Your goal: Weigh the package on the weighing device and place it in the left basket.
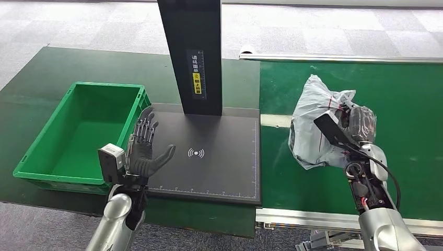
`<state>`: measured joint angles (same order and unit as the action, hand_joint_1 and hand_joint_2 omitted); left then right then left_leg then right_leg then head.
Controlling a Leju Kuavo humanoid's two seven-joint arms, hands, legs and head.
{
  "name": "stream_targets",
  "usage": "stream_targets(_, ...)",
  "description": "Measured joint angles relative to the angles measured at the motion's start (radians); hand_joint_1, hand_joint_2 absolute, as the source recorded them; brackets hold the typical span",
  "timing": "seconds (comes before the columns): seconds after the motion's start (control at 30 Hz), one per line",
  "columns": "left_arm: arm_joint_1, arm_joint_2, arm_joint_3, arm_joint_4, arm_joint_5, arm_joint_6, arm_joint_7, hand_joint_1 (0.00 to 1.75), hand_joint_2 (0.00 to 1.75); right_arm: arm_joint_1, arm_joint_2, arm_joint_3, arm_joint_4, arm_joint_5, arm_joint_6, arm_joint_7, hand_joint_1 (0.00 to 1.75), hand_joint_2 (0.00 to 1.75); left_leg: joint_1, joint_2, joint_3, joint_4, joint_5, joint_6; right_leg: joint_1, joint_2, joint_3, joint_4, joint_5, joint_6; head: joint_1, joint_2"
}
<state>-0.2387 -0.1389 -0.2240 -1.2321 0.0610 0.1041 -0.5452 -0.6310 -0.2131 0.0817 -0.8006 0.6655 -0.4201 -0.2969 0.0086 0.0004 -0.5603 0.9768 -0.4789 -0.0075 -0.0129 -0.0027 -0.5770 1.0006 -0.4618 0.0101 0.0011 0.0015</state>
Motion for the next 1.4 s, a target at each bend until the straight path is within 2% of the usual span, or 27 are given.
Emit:
stream_targets(0.17,-0.002,-0.014,0.014,-0.019,0.002,0.166,-0.080,0.00,1.75,0.070,0.028,-0.010,-0.151,-0.074,-0.051,-0.098,1.75,1.75,0.000,0.000,0.000,0.000,0.000,0.000,0.000,0.000,0.000,0.000,0.000,0.000,0.000,0.000)
stream_targets(0.23,-0.007,-0.019,0.018,-0.026,0.015,0.228,-0.109,0.00,1.75,0.087,0.043,0.004,-0.191,-0.068,-0.060,-0.126,1.75,1.75,0.000,0.001,0.000,0.000,0.000,0.000,0.000,0.000,0.000,0.000,0.000,0.000,0.000,0.000)
stream_targets(0.37,-0.021,-0.024,0.020,-0.028,0.063,0.283,-0.139,0.00,1.75,0.094,0.071,0.078,-0.219,-0.011,-0.074,-0.157,1.75,1.75,0.000,0.001,0.000,0.000,0.000,0.000,0.001,0.001,0.000,0.000,0.000,0.000,0.000,0.000)
stream_targets(0.57,-0.044,-0.028,0.020,-0.028,0.111,0.305,-0.155,0.00,1.75,0.035,0.131,0.254,-0.145,0.147,-0.156,-0.165,1.75,1.75,0.001,0.002,0.001,0.000,0.001,0.000,0.001,0.002,0.000,0.000,0.000,0.000,0.000,0.000)
stream_targets(0.83,-0.063,-0.031,0.017,-0.028,0.125,0.297,-0.156,0.00,1.75,-0.069,0.233,0.436,0.013,0.182,-0.162,-0.172,1.75,1.75,0.001,0.003,0.000,0.000,0.000,0.000,0.001,0.002,-0.001,0.000,0.000,0.000,0.000,0.000)
stream_targets(0.97,-0.078,-0.037,0.006,-0.024,0.128,0.290,-0.156,0.00,1.75,-0.096,0.285,0.490,0.081,0.177,-0.164,-0.186,1.75,1.75,0.001,0.002,0.000,0.000,0.000,0.000,0.001,0.002,-0.001,0.000,0.000,0.000,0.000,0.000)
stream_targets(1.13,-0.097,-0.046,-0.012,-0.011,0.135,0.285,-0.156,0.00,1.75,-0.106,0.337,0.510,0.165,0.112,-0.181,-0.224,1.75,1.75,0.001,0.002,0.000,0.000,0.000,0.000,0.001,0.002,-0.001,0.000,0.000,0.000,0.000,0.000)
stream_targets(1.27,-0.104,-0.049,-0.029,-0.001,0.138,0.276,-0.156,0.00,1.75,-0.111,0.357,0.513,0.228,0.062,-0.130,-0.195,0.02,1.75,0.001,0.002,0.000,0.000,0.000,0.000,0.001,0.002,-0.001,0.000,0.000,0.000,0.000,0.000)
stream_targets(1.4,-0.111,-0.049,-0.039,0.004,0.138,0.269,-0.155,0.00,1.75,-0.112,0.360,0.503,0.268,-0.006,-0.033,-0.175,0.00,1.75,0.001,0.002,0.000,0.000,0.000,0.000,0.001,0.002,-0.001,0.000,0.000,0.000,0.000,0.000)
